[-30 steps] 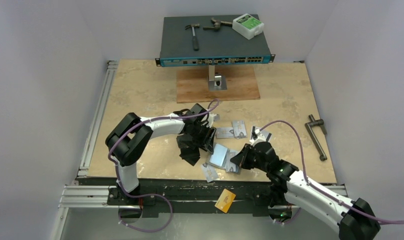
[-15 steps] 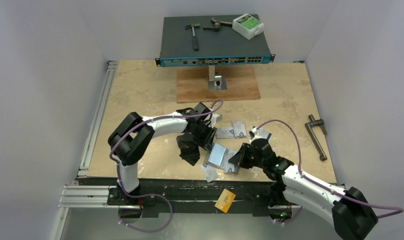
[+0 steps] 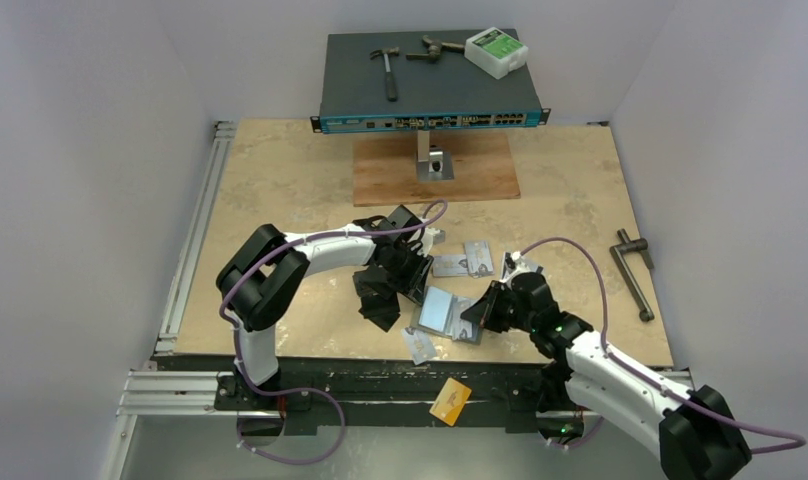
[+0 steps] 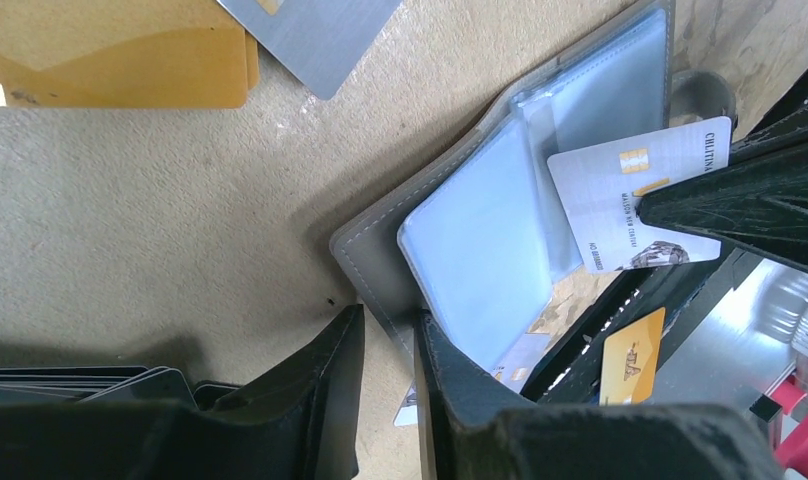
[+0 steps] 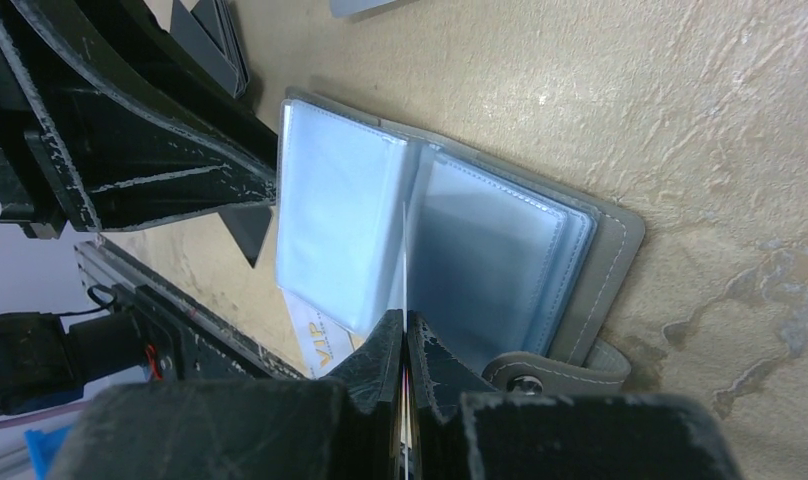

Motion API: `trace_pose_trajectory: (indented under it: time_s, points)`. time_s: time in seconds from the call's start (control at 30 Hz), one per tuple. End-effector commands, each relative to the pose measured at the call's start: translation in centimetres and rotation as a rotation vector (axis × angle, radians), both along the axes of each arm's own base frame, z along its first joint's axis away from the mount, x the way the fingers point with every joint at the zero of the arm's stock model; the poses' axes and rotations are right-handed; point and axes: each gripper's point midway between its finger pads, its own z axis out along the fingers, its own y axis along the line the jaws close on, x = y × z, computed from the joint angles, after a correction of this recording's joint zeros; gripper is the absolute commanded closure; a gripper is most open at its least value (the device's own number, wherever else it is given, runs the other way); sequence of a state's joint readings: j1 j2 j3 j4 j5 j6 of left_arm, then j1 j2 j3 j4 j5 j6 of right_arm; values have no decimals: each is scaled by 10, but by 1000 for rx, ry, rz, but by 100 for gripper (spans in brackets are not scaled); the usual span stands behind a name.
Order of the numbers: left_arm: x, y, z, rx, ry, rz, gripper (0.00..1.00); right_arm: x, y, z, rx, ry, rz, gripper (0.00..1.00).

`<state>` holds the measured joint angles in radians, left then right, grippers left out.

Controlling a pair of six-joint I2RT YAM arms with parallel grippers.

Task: Put the credit cards into the card holder
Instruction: Insert the credit card into the card holder.

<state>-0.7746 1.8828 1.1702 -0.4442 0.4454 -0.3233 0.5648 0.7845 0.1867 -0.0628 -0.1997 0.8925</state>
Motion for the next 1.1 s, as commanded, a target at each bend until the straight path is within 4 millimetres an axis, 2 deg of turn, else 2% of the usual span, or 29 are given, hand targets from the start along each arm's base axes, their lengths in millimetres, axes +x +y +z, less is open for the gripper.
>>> trace_pose_trajectory:
  time_s: [0.0, 0.23, 0.63, 1.07]
  points:
    - [0, -5, 12, -32, -24, -29, 77, 3, 6, 14, 37, -61, 46, 100]
    - [1, -4, 11, -22, -24, -34, 78, 0, 13, 18, 78, -83, 87, 100]
    - [1, -6, 17, -40, -36, -40, 79, -2, 12, -1, 50, -12, 94, 100]
    - [0, -6, 21, -57, -47, -45, 80, 5, 7, -12, 22, -3, 63, 100]
